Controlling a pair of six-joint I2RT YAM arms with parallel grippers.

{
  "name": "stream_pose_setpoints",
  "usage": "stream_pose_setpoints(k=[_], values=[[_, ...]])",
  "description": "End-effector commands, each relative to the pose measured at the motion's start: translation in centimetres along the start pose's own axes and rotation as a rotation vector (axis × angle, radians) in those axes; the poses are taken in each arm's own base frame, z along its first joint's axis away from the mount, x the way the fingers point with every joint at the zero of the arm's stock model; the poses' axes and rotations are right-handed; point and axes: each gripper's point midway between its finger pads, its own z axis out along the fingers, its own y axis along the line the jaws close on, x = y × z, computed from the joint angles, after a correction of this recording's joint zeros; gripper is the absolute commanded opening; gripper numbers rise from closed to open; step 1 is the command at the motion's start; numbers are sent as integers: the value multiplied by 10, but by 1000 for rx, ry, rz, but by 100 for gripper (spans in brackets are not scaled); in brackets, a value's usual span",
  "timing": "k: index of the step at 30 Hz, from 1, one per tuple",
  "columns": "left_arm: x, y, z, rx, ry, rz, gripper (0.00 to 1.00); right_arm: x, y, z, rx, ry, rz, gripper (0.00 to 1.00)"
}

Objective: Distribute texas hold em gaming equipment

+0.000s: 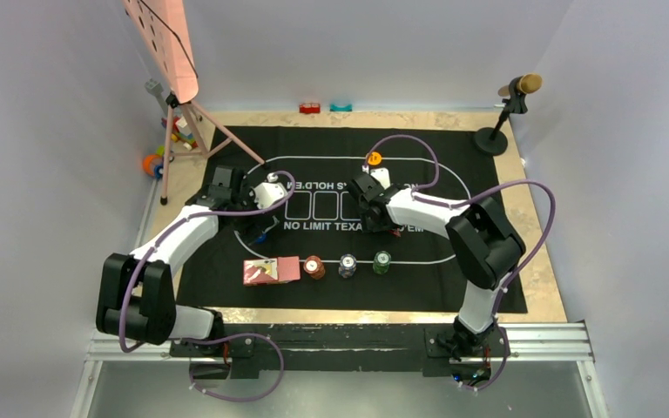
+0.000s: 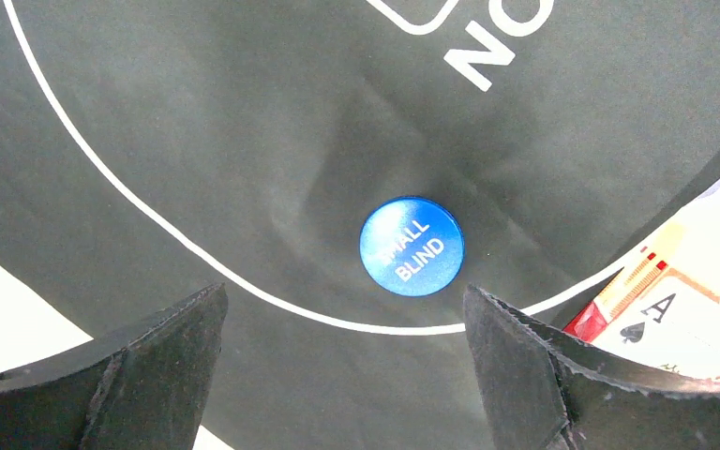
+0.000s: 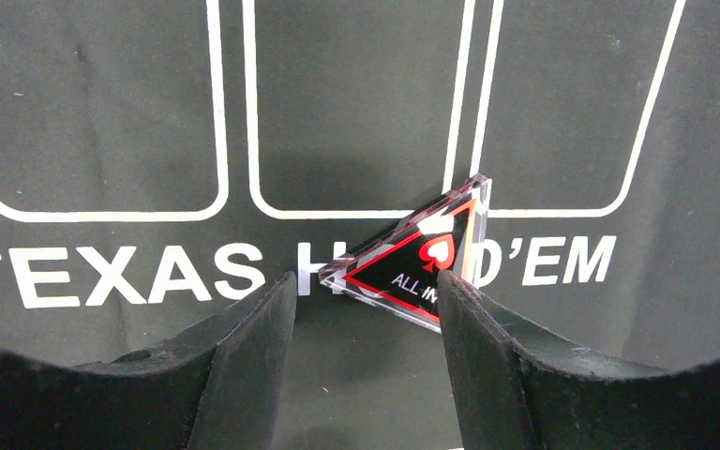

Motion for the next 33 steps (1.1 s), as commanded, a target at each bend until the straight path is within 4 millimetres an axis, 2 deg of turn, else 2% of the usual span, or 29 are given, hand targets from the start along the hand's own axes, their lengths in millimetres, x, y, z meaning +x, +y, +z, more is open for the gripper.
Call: stream_pose_setpoints(k=[1,6,8,10,20,24,28,31,33], values=[[-14,11,-12,-30,-52,-2,100,10,-24,7,118,37,49,61],[-14,12,-13,-31,-52,-2,100,10,-58,13,172,63,136,59],[-13,12,-14,-31,-50,0,100,12,-68,14,173,76,169,51],[-14,13,-15,-31,-51,1,100,9,-75,11,190,71,185,48],[-13,13,-16,-28,-43,5,100,-4,-103,-1,262,63,242,57],[-14,12,-16,-19,-47,-2,100,-11,-104,-1,234,53,268,57],[-15,5,-18,13,-55,-8,100,-37,-100,-13,192,-23,272,57],[-18,7,-15,11,-64,-13,100,-67,-81,-37,94,-110,255,58],[-19,7,-12,19,-67,-20,100,-85,-58,-57,-8,-175,222,59]])
